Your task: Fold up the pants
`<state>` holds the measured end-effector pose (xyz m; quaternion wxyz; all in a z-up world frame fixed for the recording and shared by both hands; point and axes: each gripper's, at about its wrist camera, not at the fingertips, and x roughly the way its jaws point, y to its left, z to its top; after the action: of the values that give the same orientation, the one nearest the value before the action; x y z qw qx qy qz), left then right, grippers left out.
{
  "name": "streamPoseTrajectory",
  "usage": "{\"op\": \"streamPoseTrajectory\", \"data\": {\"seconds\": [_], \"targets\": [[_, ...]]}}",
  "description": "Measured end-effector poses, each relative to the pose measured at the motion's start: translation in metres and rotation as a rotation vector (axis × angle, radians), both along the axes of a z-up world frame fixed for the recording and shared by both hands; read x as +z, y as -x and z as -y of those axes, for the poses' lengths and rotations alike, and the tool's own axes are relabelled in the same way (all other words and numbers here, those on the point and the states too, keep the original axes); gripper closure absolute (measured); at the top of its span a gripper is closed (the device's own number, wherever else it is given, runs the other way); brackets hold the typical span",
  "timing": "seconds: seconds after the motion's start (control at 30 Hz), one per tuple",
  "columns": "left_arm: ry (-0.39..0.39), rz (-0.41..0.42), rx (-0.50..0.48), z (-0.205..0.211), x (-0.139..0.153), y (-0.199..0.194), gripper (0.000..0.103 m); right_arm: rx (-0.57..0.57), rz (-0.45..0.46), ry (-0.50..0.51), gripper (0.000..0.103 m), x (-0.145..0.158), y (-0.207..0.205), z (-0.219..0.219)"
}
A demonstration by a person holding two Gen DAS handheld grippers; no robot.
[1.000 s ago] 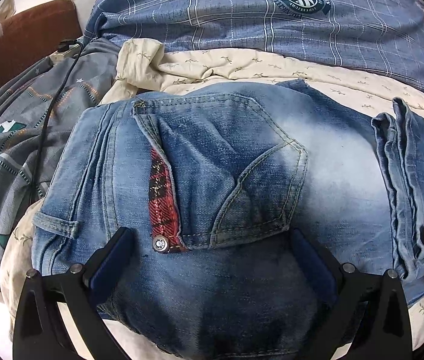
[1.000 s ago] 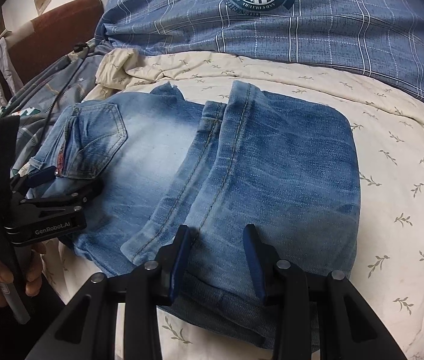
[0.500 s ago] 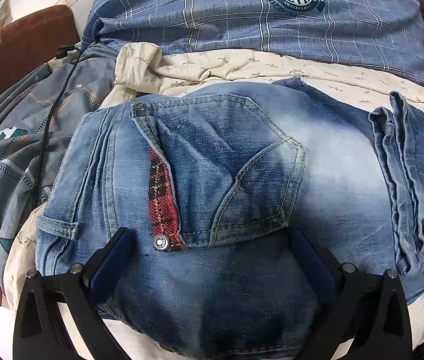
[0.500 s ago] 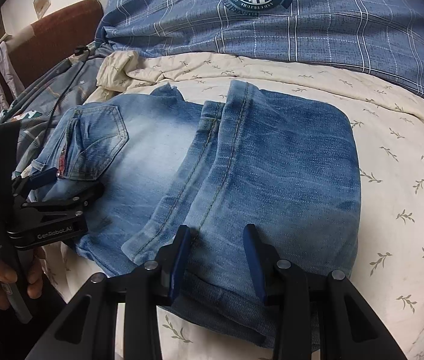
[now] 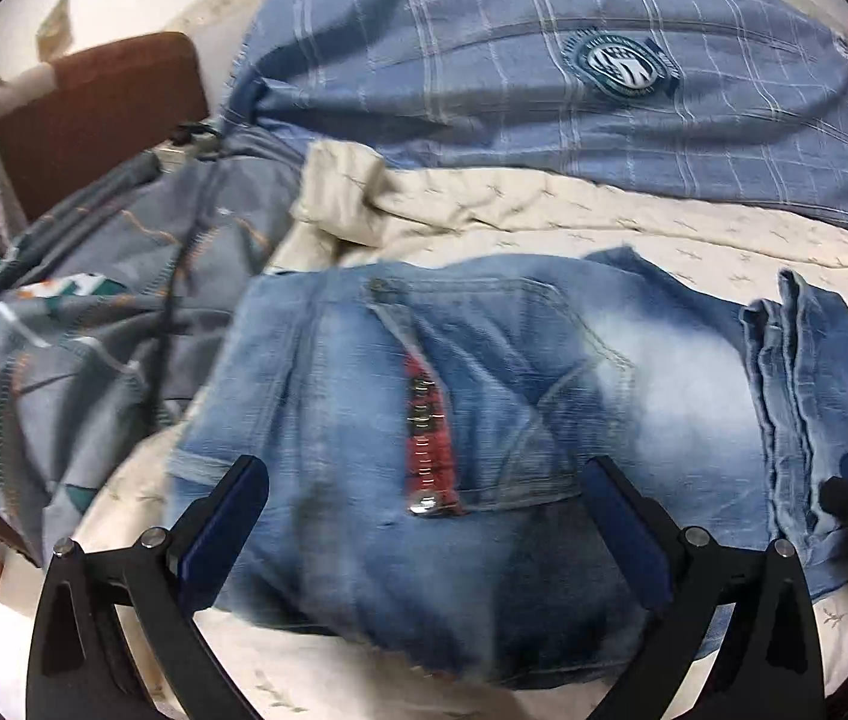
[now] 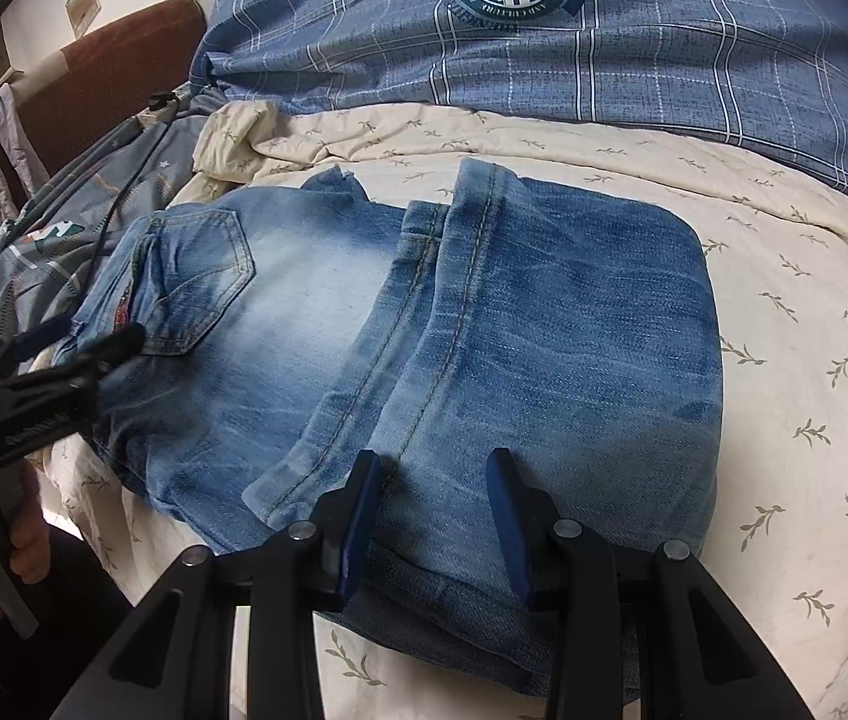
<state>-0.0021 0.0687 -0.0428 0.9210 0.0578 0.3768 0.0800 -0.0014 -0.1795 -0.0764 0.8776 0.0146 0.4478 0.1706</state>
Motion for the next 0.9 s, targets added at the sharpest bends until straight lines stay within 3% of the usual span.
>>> {"op": "streamPoseTrajectory", "data": {"seconds": [0.2, 0.33, 0.9], "targets": [[0.047, -0.141, 0.075, -0.019, -0.025, -0.012, 0.0, 0.003, -0.002, -0.004, 0.062, 0.0, -0.001, 0.001], [0.02, -0.162, 0.052, -0.013, -0.033, -0.014, 0.0, 0.002, -0.001, -0.003, 0.062, 0.0, 0.0, 0.0], [0.064, -0.158, 0.056, -0.017, -0.036, -0.016, 0.0, 0.01, -0.004, -0.02, 0.062, 0.0, 0.001, 0.004]]}}
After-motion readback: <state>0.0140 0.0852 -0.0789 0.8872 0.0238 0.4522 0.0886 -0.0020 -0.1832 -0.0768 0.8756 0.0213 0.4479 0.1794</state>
